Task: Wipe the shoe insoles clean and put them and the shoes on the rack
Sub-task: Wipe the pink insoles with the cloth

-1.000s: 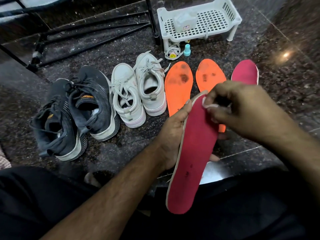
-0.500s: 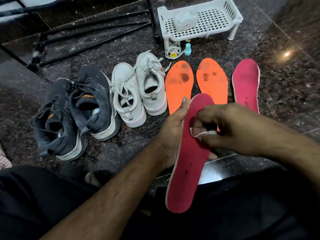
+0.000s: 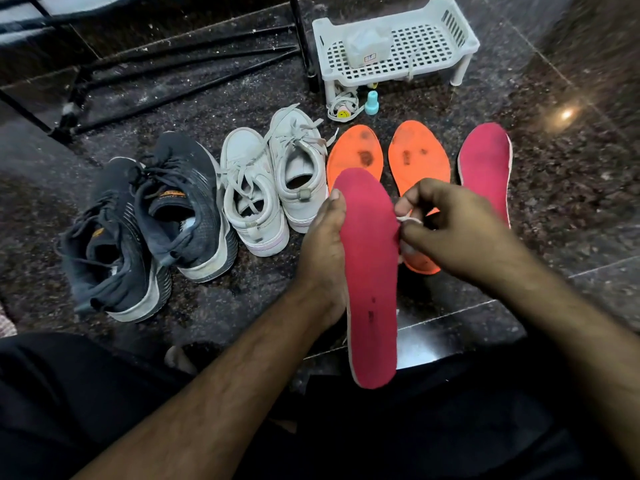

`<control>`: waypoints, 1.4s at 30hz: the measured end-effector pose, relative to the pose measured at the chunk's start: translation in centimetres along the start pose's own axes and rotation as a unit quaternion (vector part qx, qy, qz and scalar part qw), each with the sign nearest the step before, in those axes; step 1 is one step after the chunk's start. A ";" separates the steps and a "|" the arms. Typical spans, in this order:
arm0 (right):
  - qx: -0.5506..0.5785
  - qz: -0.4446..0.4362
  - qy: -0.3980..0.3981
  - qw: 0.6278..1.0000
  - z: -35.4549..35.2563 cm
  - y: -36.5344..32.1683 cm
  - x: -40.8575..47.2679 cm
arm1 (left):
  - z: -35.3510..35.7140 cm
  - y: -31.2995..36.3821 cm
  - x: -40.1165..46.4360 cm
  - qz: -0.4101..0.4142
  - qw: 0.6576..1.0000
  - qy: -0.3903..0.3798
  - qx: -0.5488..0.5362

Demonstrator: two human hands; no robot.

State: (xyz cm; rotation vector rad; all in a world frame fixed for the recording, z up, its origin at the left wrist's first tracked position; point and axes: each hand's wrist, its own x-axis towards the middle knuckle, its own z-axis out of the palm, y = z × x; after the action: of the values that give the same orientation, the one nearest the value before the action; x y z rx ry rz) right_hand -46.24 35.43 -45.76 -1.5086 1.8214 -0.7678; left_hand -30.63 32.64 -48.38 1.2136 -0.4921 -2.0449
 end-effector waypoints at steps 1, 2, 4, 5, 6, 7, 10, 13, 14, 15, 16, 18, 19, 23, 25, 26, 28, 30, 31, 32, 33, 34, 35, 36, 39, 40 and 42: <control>0.012 -0.002 0.002 1.000 0.7 0.2 0.4 | -0.3 -0.1 0.4 0.011 1.000 0.014 -0.011; 0.018 0.002 0.004 1.000 1.2 0.4 0.8 | -0.4 -0.1 0.8 0.018 0.999 0.027 -0.016; 0.035 0.018 -0.009 0.999 1.8 0.6 1.4 | -0.6 -0.1 1.2 0.039 0.998 0.036 -0.021; 0.052 0.029 -0.021 0.998 1.9 0.8 1.6 | -0.9 -0.3 1.7 0.059 0.997 0.045 -0.016; 0.078 0.043 -0.039 0.995 2.0 0.7 1.6 | -1.0 -0.5 2.0 0.076 0.995 0.058 -0.014; 0.113 0.062 -0.063 0.990 2.0 0.5 1.6 | -1.2 -0.6 2.3 0.087 0.994 0.068 -0.014; 0.193 0.104 -0.131 0.967 2.0 -0.1 1.0 | -1.7 -0.3 2.7 0.088 0.992 0.084 -0.011; 0.153 0.115 -0.182 0.964 1.8 -0.3 0.4 | -1.7 0.3 2.5 0.098 0.990 0.102 0.006; 0.143 0.110 -0.193 0.964 1.6 -0.4 0.3 | -1.7 0.6 2.4 0.101 0.989 0.105 0.006; 0.138 0.109 -0.201 0.964 1.4 -0.5 0.2 | -1.8 0.7 2.4 0.103 0.989 0.110 0.006; 0.137 0.107 -0.207 0.963 1.2 -0.7 0.1 | -1.8 0.8 2.3 0.101 0.988 0.113 0.002; 0.145 0.100 -0.217 0.960 1.1 -0.5 0.0 | -2.0 1.0 2.4 0.096 0.988 0.121 0.000; 0.146 0.091 -0.225 0.959 1.0 -0.3 -0.1 | -1.8 1.1 2.3 0.096 0.988 0.120 0.000; 0.103 0.047 -0.233 0.966 1.0 0.4 -0.6 | -1.2 1.3 1.5 0.123 0.986 0.110 0.002; 0.100 0.046 -0.193 0.975 0.7 0.5 -0.8 | -0.7 1.2 0.9 0.134 0.988 0.080 0.010; 0.094 0.046 -0.168 0.980 0.5 0.7 -0.8 | -0.4 1.1 0.6 0.139 0.989 0.057 0.016; 0.071 0.041 -0.124 0.989 -0.2 0.9 -0.5 | 0.1 0.7 0.0 0.145 0.989 0.009 0.043; 0.045 0.040 -0.085 0.995 -1.1 1.3 -0.5 | 0.4 -0.1 -0.5 0.147 0.984 -0.036 0.094; 0.035 0.045 -0.067 0.996 -1.7 1.5 -0.5 | 0.6 -0.6 -0.7 0.145 0.979 -0.056 0.129; 0.022 0.050 -0.052 0.997 -2.4 1.6 -0.5 | 0.8 -1.1 -0.8 0.148 0.972 -0.073 0.167; 0.005 0.055 -0.042 0.998 -3.2 1.7 -0.5 | 1.0 -1.6 -1.0 0.152 0.963 -0.087 0.206; -0.012 0.059 -0.033 0.998 -4.2 2.0 -0.6 | 1.5 -2.2 -1.1 0.158 0.951 -0.096 0.247; -0.027 0.063 -0.027 0.997 -5.4 2.3 -0.7 | 2.1 -2.7 -1.2 0.164 0.939 -0.104 0.284; -0.038 0.072 -0.019 0.997 -6.7 2.9 -0.8 | 3.0 -3.3 -1.1 0.170 0.929 -0.110 0.311; -0.053 0.108 0.021 0.992 -10.5 5.1 -0.9 | 6.0 -5.3 -0.6 0.180 0.906 -0.139 0.357; -0.050 0.123 0.036 0.991 -11.5 6.0 -0.9 | 7.3 -6.0 -0.3 0.181 0.902 -0.152 0.360; -0.039 0.153 0.068 0.985 -13.0 7.9 -0.9 | 9.8 -7.3 0.6 0.181 0.900 -0.169 0.359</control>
State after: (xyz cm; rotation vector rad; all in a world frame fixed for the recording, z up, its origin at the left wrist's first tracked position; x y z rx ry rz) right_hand -61.14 38.09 -43.70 -1.2064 2.1430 -0.6685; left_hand -42.13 36.96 -48.52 1.0283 -1.6228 -1.7854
